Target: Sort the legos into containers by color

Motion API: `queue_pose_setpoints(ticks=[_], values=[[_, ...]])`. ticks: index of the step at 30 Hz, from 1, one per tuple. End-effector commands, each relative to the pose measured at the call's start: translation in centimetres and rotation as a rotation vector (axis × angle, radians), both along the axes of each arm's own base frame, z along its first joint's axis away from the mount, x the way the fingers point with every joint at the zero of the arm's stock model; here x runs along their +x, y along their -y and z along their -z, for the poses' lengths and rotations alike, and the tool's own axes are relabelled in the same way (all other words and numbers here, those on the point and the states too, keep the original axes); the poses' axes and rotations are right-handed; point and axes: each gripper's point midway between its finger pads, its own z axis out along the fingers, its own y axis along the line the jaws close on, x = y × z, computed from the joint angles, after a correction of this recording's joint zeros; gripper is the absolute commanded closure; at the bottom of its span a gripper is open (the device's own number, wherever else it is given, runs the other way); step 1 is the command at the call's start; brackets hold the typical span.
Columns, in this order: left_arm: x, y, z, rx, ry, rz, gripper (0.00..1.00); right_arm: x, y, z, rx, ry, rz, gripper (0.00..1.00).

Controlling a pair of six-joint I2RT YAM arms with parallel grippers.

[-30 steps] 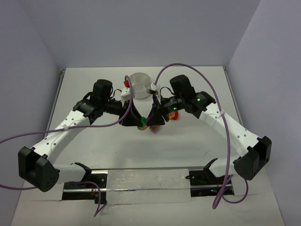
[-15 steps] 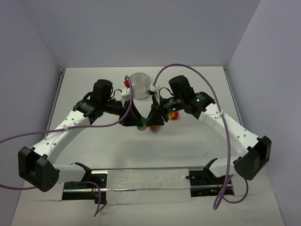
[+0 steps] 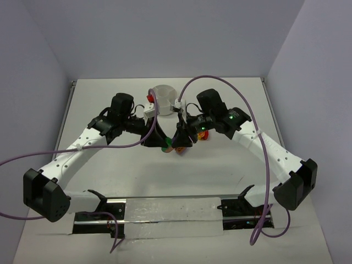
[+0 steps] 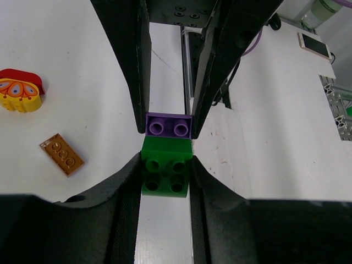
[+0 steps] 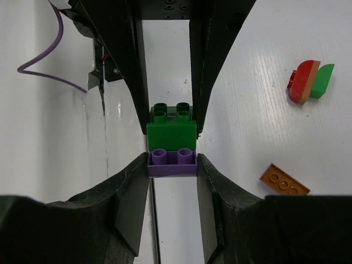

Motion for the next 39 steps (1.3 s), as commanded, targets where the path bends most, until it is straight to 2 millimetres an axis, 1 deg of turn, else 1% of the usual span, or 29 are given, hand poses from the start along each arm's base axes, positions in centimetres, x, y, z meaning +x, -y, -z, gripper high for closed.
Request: queue_pose_setpoints(ticks=[1,9,13,15,16,17,19,20,22,23,24,25,26,27,28,29,30,31,32,33,34,35,36,37,38,39], values=[[1.6,-0.8,-2.0,-0.019,0.035,-0.045,1.0,0.5,0.9,0.0,-0.039,0.087,0.029,1.0],[4.9,-3.0,-4.7,-0.054,0.1,-0.128,1.0,0.9,1.5,1.8,-0.105,0.085,0.046,1.0],[6.0,-4.0,-4.9,-0.056,0.116,-0.165,1.0,1.6,1.8,2.5,-0.137,0.089,0.063,1.0],[6.6,-4.3,-5.0,-0.059,0.133,-0.202,1.0,3.1,1.9,2.3,-0.142,0.115,0.115,1.0],[7.7,-4.8,-4.9,-0.054,0.138,-0.266,1.0,4.2,2.0,2.0,-0.14,0.123,0.158,1.0],[8.4,-5.0,-5.0,-0.061,0.14,-0.305,1.0,5.4,2.1,1.7,-0.138,0.129,0.205,1.0],[10.9,-5.8,-5.1,-0.062,0.185,-0.411,1.0,7.5,2.2,1.4,-0.135,0.106,0.298,1.0],[12.2,-6.4,-5.1,-0.058,0.191,-0.467,1.0,9.2,2.5,0.7,-0.126,0.126,0.359,1.0],[15.0,-7.5,-6.3,-0.1,0.239,-0.567,1.0,12.5,2.8,-1.3,-0.111,0.177,0.461,1.0],[16.3,-8.2,-6.7,-0.125,0.227,-0.615,0.99,14.0,3.1,-1.9,-0.12,0.209,0.506,1.0],[17.5,-8.8,-6.5,-0.139,0.2,-0.65,0.98,15.0,3.5,-2.1,-0.135,0.23,0.535,1.0],[18.2,-8.9,-6.7,-0.152,0.202,-0.662,0.97,16.1,3.5,-1.2,-0.176,0.248,0.526,1.0],[18.8,-9.0,-6.8,-0.163,0.207,-0.662,0.97,16.9,3.5,-1.5,-0.192,0.264,0.533,1.0],[19.7,-8.8,-6.7,-0.176,0.236,-0.654,0.96,17.9,3.6,-2.6,-0.194,0.294,0.542,1.0],[20.4,-8.7,-6.1,-0.176,0.235,-0.66,0.96,19.0,3.5,-2.6,-0.215,0.307,0.542,1.0],[20.7,-8.6,-6.4,-0.187,0.256,-0.66,0.96,19.4,3.7,-2.6,-0.22,0.309,0.546,1.0],[21.5,-8.5,-6.0,-0.186,0.266,-0.655,0.96,21.0,3.5,-1.2,-0.26,0.304,0.542,1.0],[22.2,-8.5,-5.9,-0.181,0.277,-0.656,0.96,22.3,3.5,-1.7,-0.269,0.327,0.55,1.0],[23.0,-8.5,-5.2,-0.179,0.269,-0.658,0.96,23.2,3.6,-1.4,-0.291,0.333,0.553,1.0],[23.8,-8.5,-4.7,-0.182,0.263,-0.66,0.96,24.1,3.8,-0.4,-0.32,0.332,0.553,1.0],[24.4,-8.8,-4.8,-0.199,0.273,-0.662,0.96,25.1,3.9,0.8,-0.351,0.332,0.55,1.0],[24.8,-9.0,-4.1,-0.207,0.237,-0.661,0.96,25.7,4.0,0.5,-0.354,0.344,0.556,1.0],[25.3,-9.1,-4.4,-0.236,0.253,-0.656,0.96,26.4,4.0,1.5,-0.38,0.345,0.549,1.0],[25.5,-9.2,-4.3,-0.255,0.249,-0.652,0.96,27.0,4.1,2.1,-0.4,0.351,0.546,1.0],[26.0,-9.2,-3.6,-0.267,0.207,-0.655,0.96,27.6,4.1,1.6,-0.403,0.368,0.551,1.0],[26.1,-9.3,-3.9,-0.281,0.22,-0.65,0.96,28.1,4.1,1.5,-0.407,0.381,0.554,1.0]])
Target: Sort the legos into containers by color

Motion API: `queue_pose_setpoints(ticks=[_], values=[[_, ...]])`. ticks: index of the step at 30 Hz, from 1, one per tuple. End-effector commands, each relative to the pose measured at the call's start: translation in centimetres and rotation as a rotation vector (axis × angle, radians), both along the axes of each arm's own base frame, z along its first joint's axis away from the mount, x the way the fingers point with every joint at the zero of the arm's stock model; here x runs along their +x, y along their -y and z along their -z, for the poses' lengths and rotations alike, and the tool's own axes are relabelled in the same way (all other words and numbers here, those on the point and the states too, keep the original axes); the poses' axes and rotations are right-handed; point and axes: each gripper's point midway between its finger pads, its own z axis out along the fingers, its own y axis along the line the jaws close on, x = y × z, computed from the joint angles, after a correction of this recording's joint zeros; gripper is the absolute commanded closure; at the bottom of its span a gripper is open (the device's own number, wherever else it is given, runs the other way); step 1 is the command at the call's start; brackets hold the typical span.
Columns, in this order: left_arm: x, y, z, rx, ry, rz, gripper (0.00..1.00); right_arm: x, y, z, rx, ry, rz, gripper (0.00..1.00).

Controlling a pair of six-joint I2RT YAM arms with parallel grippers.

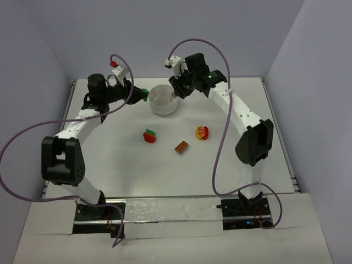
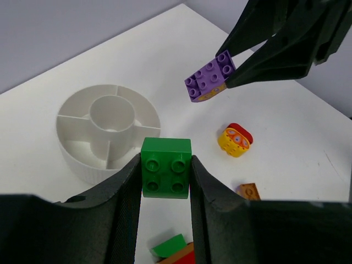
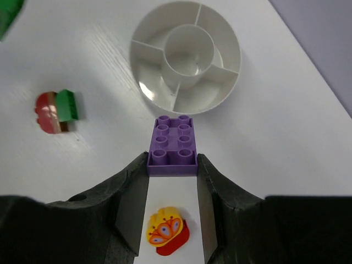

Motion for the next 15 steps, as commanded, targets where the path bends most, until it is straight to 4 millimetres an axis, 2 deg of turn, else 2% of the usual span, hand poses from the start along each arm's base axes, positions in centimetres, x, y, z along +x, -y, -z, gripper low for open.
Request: queue_pose_setpoints(ticks=[1,3,15], values=[[1.6,-0.4,-3.9,-0.11,0.13,0.026,0.96,2.3,1.4,-0.1,-0.1,0.051,0.02,1.0],[2.1,-0.8,-3.6,-0.13,0.133,0.016,0.97,3.2,1.5,0.9,-0.133,0.048,0.012,1.0],[3.9,-1.8,-1.2,-0.116,0.14,-0.019,0.97,5.3,0.5,2.0,-0.165,0.087,-0.024,0.99]])
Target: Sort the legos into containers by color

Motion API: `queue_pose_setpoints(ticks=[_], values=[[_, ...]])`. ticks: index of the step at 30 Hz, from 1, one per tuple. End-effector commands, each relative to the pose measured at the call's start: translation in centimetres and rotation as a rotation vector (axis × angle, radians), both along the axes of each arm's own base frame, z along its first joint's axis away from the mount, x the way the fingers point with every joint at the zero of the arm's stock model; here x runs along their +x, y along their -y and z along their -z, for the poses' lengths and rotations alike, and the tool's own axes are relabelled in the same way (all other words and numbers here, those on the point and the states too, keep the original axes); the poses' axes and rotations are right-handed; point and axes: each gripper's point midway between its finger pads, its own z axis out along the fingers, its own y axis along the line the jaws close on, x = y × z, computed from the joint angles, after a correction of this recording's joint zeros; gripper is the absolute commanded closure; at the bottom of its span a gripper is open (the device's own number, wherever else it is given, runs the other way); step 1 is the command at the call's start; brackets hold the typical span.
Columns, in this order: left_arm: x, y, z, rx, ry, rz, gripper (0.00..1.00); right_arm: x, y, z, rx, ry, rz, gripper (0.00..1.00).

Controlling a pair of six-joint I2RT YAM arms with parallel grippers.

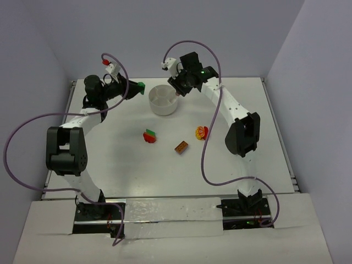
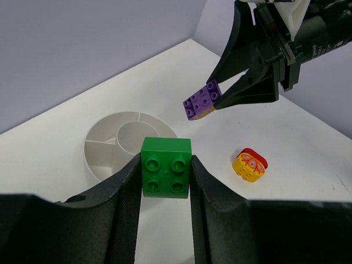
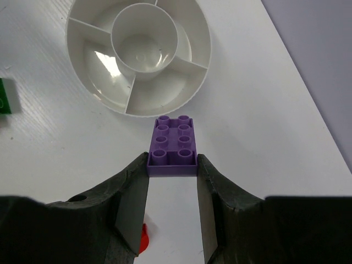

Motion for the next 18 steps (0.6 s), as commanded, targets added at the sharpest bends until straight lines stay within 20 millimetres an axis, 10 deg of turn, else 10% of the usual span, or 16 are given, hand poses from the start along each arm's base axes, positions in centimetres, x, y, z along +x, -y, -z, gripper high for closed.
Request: queue_pose_setpoints(ticks=[1,18], values=[[0.6,-0.4,-0.6,-0.005,0.062,0.003,0.96,1.4,-0.7,-1.5,0.003,0.069,-0.025,0.99],[2.0,-0.9,0.0,-0.032,0.047,-0.006,0.96,3.1,-2.1,0.4,-0.018,0.094,-0.057,0.91]])
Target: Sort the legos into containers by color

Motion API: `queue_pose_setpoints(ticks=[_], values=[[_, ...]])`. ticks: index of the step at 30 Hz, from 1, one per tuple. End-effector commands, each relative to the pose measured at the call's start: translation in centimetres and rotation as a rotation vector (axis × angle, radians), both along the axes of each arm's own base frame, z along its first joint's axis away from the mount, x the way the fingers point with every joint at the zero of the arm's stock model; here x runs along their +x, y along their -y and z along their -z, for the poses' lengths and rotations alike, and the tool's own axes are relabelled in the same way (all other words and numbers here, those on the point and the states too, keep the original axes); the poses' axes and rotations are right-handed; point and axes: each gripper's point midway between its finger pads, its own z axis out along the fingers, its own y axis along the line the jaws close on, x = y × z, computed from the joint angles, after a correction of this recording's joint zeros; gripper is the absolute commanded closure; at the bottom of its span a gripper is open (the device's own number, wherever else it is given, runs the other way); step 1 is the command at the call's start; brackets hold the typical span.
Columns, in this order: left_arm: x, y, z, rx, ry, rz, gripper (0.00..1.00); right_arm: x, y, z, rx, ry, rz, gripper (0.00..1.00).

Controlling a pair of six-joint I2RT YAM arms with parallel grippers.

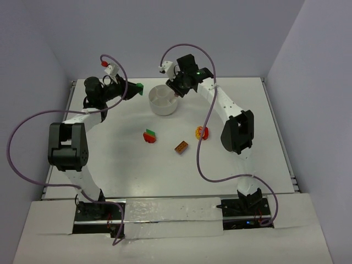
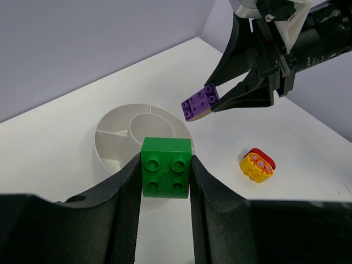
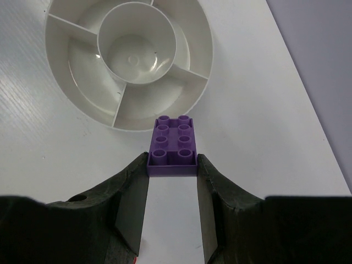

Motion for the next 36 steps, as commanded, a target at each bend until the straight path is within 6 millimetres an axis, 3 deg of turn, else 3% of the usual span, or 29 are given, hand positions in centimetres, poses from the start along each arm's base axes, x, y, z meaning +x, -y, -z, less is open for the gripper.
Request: queue_pose_setpoints(ticks=[1,12,24,29,33,36], values=[[0.6,0.1,-2.0,-0.01,0.078,0.015,0.96,1.4,-1.5,-1.8,0.025,0.083,-0.027,0.9],[1.3,-0.1,-1.3,-0.005,0.073,0.006,0.96,1.9,-2.5,-0.7,0.014,0.088,-0.04,0.84],[2.6,0.0,-0.6,-0.022,0.057,0.002,0.95,1.7,-3.3,-0.1,0.016,0.087,-0.058,0.46],[3.0,0.0,-0.2,-0.037,0.054,0.009,0.95,1.8,-3.3,-0.2,0.016,0.09,-0.053,0.42],[3.0,0.3,-0.8,-0.08,0.08,0.041,0.93,1.6,-3.3,-0.9,0.026,0.096,-0.05,0.38],[2.8,0.7,-1.2,-0.116,0.114,0.08,0.9,1.0,-3.5,-2.8,0.063,0.107,-0.051,0.34]])
